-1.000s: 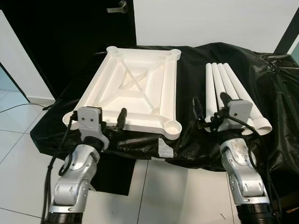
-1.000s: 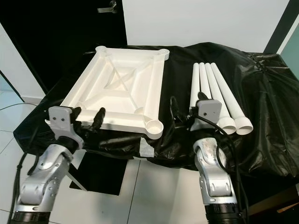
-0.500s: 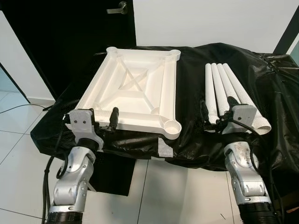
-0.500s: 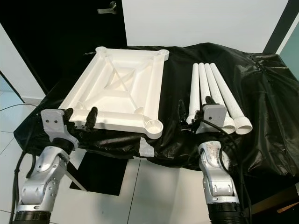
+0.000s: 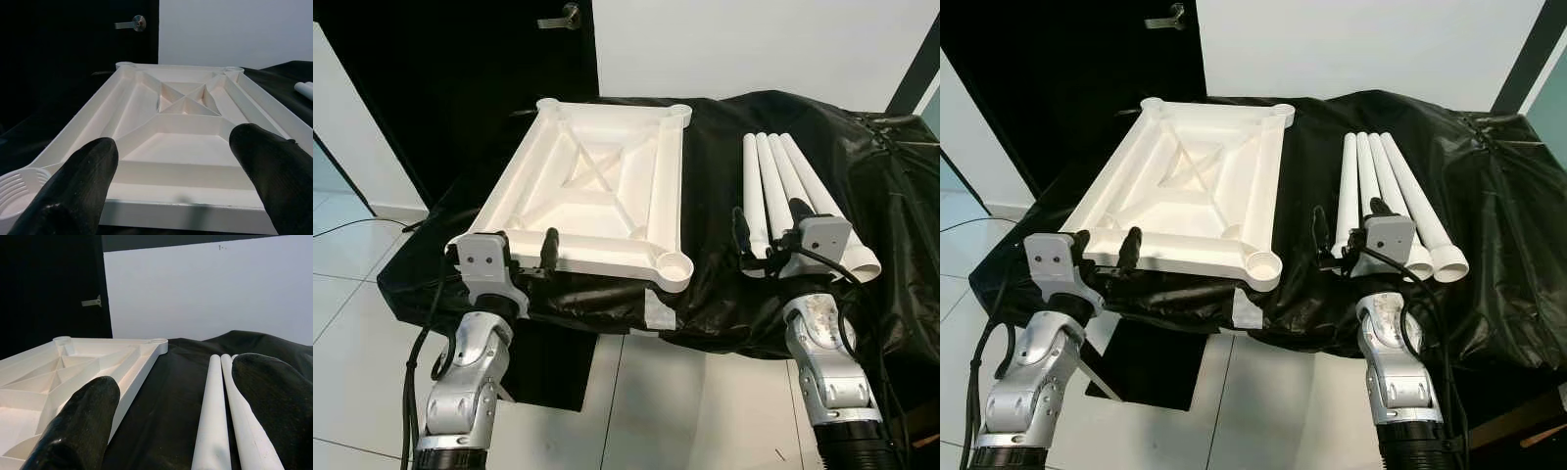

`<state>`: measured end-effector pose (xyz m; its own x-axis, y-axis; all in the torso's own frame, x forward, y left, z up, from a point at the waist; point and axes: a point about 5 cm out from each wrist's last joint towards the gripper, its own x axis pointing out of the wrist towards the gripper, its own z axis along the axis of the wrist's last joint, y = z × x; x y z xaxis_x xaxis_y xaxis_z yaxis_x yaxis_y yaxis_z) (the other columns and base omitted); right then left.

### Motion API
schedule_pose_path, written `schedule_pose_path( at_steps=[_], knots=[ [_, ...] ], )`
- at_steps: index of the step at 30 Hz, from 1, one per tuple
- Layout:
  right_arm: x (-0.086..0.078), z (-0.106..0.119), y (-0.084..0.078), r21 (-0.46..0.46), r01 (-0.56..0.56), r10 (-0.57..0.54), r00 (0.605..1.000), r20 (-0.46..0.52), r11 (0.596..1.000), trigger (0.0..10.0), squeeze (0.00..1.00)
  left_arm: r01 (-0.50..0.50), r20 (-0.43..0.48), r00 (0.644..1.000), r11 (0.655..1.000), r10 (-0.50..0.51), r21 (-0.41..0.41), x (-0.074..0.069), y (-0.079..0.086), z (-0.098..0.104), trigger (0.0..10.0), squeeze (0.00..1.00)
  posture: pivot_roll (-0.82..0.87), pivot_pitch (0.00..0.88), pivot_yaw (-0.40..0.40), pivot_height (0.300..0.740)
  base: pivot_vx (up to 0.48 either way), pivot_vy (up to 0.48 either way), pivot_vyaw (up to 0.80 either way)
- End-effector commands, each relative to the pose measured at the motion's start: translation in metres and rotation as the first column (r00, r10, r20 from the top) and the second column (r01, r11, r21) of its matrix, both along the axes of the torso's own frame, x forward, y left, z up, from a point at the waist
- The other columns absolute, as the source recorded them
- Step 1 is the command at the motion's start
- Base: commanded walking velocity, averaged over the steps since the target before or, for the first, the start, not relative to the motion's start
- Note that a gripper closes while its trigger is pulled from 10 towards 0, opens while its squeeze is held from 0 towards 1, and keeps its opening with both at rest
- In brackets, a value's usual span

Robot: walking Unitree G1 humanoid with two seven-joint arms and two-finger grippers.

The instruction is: Building children table

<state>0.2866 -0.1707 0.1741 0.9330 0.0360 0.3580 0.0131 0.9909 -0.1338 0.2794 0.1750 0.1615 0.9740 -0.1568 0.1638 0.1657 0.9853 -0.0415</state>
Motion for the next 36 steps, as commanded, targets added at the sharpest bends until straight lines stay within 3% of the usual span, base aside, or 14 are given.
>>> schedule_pose_path(
  at_steps=[1, 6, 30, 36],
  knots=[
    [0.0006, -0.0007, 0.0015, -0.005, -0.006, 0.006, 1.000, 0.007, 1.000, 10.0, 0.00, 0.007, 0.027, 1.000, 1.000, -0.007, 0.010, 0.0015, 0.0032, 0.0051, 10.0, 0.00, 0.10, 0.000, -0.012, 0.740, 0.000, 0.000, 0.00],
    [0.0012, 0.0004, 0.0030, -0.008, -0.011, 0.011, 1.000, 0.014, 1.000, 10.0, 0.00, 0.002, 0.038, 0.999, 1.000, -0.002, 0.010, 0.0029, 0.0052, 0.0075, 10.0, 0.00, 0.10, 0.000, -0.012, 0.740, 0.000, 0.000, 0.00],
    [0.0018, 0.0006, 0.0018, -0.032, -0.020, 0.020, 1.000, 0.019, 0.999, 10.0, 0.00, 0.002, 0.048, 0.999, 1.000, -0.001, -0.010, 0.0013, 0.0056, 0.0095, 10.0, 0.00, 0.10, 0.000, -0.021, 0.740, 0.295, 0.000, 0.00],
    [0.0019, 0.0005, 0.0030, -0.042, -0.023, 0.024, 1.000, 0.020, 0.999, 10.0, 0.00, -0.009, 0.060, 0.998, 0.999, 0.012, -0.050, 0.0012, 0.0079, 0.0115, 10.0, 0.00, 0.10, 0.000, -0.021, 0.740, 0.092, 0.000, 0.00]
  ],
)
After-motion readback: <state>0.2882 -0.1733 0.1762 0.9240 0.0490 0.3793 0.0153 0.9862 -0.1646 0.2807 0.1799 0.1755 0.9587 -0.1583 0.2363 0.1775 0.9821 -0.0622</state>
